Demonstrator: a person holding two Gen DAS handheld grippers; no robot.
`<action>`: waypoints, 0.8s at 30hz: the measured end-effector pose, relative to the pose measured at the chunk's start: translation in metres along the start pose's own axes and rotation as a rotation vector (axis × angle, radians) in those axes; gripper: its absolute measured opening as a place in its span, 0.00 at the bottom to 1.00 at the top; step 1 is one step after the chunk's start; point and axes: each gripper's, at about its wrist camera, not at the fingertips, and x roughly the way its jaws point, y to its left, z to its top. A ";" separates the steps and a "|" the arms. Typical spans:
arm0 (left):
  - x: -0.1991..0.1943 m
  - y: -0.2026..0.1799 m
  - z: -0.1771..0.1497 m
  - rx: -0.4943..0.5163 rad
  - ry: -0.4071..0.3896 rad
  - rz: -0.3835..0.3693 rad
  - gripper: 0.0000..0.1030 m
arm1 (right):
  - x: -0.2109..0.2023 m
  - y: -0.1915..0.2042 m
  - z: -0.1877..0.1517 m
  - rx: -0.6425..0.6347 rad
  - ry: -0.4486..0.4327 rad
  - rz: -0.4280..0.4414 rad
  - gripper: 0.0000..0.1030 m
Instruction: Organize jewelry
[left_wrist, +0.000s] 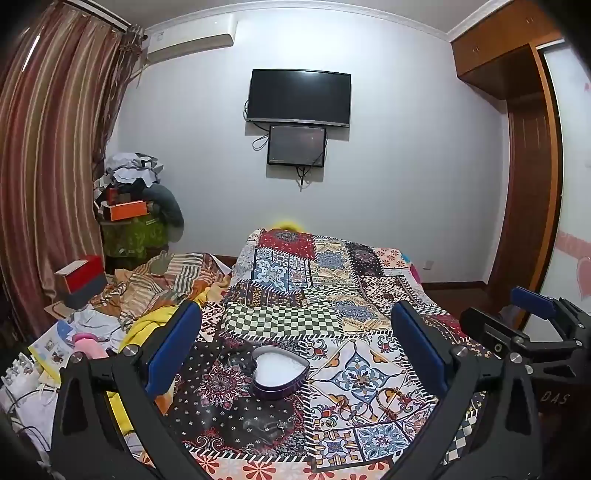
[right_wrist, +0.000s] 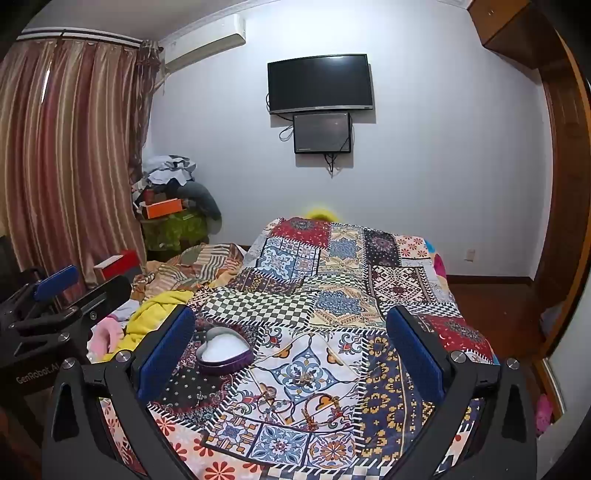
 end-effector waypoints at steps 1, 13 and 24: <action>0.000 -0.001 0.001 0.000 0.002 0.000 1.00 | 0.000 0.000 0.000 0.000 -0.001 0.000 1.00; 0.004 0.002 -0.001 -0.014 0.010 0.009 1.00 | 0.000 0.001 -0.001 0.000 -0.003 0.000 1.00; 0.004 0.001 -0.001 -0.018 0.013 0.013 1.00 | 0.000 0.001 -0.001 0.000 -0.001 0.001 1.00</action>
